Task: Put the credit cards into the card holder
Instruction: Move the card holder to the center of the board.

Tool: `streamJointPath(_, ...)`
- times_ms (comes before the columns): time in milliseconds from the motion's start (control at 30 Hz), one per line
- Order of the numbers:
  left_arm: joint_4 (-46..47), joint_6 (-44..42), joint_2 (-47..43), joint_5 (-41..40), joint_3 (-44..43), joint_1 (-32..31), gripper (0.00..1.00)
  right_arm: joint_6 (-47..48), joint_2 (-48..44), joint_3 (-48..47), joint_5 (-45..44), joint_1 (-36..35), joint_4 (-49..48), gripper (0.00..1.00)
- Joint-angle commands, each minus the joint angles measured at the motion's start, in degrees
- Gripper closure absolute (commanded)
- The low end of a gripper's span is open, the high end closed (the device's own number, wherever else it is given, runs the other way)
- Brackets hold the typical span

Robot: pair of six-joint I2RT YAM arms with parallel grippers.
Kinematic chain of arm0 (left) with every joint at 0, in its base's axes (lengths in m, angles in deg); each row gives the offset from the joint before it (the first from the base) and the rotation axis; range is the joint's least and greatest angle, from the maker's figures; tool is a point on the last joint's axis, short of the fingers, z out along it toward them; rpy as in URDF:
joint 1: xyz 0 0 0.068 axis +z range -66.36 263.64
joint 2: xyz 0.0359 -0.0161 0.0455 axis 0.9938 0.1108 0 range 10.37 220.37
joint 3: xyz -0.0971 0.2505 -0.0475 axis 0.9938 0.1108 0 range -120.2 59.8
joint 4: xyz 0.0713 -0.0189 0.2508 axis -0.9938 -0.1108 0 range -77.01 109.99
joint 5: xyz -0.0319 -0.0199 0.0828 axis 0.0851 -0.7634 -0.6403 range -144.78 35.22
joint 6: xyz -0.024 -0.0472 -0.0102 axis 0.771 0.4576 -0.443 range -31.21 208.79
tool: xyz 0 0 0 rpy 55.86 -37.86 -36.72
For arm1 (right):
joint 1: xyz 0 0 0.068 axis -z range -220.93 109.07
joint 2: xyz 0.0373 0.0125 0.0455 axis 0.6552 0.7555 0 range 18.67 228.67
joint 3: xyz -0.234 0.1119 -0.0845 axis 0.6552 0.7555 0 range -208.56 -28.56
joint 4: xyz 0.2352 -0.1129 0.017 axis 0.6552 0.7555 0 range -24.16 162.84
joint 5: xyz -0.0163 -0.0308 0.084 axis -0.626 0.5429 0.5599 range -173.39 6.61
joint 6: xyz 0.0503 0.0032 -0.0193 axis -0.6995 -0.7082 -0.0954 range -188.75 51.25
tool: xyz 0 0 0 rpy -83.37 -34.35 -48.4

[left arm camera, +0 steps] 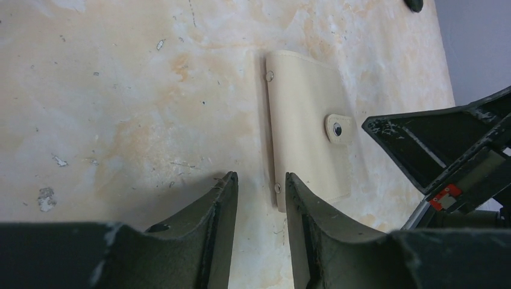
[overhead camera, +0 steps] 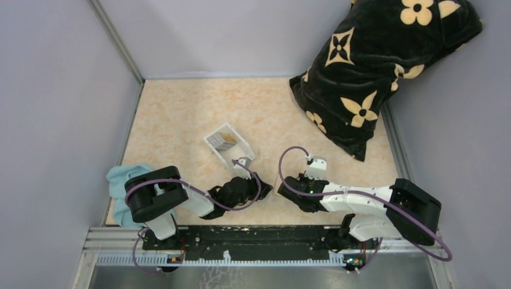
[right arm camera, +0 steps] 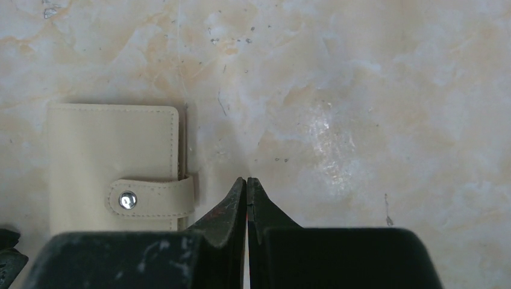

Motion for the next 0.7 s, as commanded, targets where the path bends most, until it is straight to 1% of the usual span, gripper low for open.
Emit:
streamJointPath(0,-5.58,0.17,1.97,0.68,-0.06,0.11,0.58,2.73,1.87,-0.16,2.0,1.0,-8.17,1.0)
streamJointPath(267,-4.86,0.91,3.43,1.74,-0.31,0.08,0.63,4.36,5.11,-1.47,4.35,1.02,-12.52,1.0)
streamJointPath(667,-5.73,1.87,1.48,0.81,1.03,0.09,0.64,7.61,8.87,-3.55,5.46,1.02,-17.33,1.0)
